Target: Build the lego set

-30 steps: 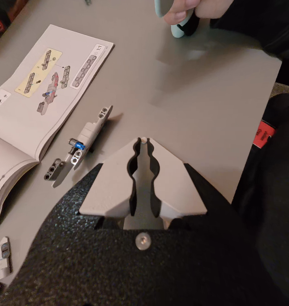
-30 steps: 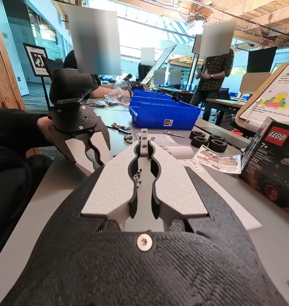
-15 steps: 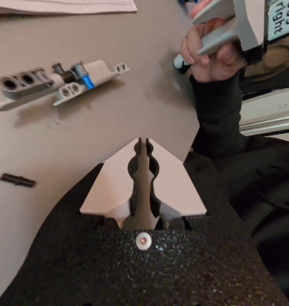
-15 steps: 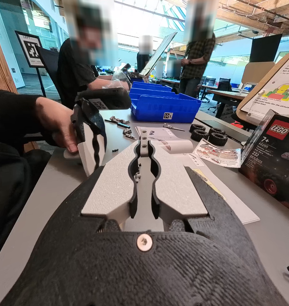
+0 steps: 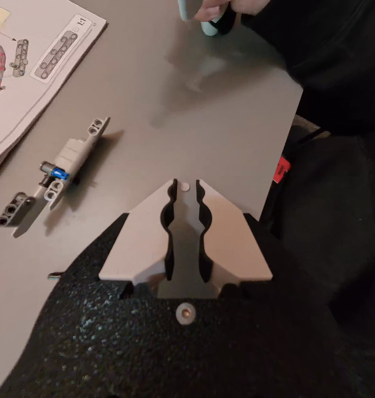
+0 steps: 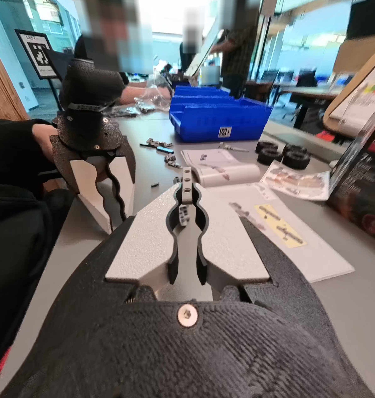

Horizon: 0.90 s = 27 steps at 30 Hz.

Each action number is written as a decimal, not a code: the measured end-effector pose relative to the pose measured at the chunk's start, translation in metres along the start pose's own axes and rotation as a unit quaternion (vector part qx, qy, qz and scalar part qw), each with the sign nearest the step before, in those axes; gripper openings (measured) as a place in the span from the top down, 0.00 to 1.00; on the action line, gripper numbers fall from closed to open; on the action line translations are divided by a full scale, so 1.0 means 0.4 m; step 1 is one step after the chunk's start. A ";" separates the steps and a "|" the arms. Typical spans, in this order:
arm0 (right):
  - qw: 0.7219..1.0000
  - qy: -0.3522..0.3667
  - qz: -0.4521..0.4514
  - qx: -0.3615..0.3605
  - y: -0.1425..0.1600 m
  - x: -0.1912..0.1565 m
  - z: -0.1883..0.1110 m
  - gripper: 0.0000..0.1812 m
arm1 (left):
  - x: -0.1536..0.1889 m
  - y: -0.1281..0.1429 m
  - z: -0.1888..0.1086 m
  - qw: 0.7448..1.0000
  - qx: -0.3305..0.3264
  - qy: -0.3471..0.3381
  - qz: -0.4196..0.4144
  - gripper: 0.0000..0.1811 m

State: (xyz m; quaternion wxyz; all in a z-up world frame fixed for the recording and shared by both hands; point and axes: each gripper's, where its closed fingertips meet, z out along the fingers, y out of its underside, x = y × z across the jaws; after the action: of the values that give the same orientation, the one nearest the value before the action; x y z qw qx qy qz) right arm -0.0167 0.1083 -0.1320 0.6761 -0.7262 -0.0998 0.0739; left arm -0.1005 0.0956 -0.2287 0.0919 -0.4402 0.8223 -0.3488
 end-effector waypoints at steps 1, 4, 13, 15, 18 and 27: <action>0.999 -0.010 0.024 -0.022 0.014 -0.003 0.003 0.96 | -0.013 -0.009 -0.006 1.000 0.009 -0.018 0.008 0.91; 0.984 -0.059 0.124 -0.114 0.079 -0.037 -0.001 0.97 | -0.098 -0.113 -0.086 0.973 0.118 -0.176 0.095 0.90; 0.899 -0.190 0.377 -0.114 0.092 -0.119 0.007 0.97 | -0.062 -0.139 -0.043 0.927 0.110 -0.228 0.277 0.97; 0.899 -0.189 0.376 -0.121 0.097 -0.122 0.007 0.97 | -0.060 -0.134 -0.038 0.927 0.114 -0.222 0.279 0.97; 0.907 -0.169 0.353 -0.156 0.123 -0.115 0.005 0.92 | -0.058 -0.106 -0.024 0.952 0.093 -0.175 0.233 0.97; 0.967 -0.096 0.135 -0.192 0.139 -0.075 0.003 0.86 | -0.054 -0.037 -0.015 0.986 0.078 0.071 -0.128 0.97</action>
State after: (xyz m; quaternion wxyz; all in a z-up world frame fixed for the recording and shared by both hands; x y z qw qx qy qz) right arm -0.0436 0.0983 -0.1883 0.4949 -0.8389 -0.0778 0.2128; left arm -0.0805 0.1101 -0.2178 0.0223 -0.5073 0.7340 -0.4511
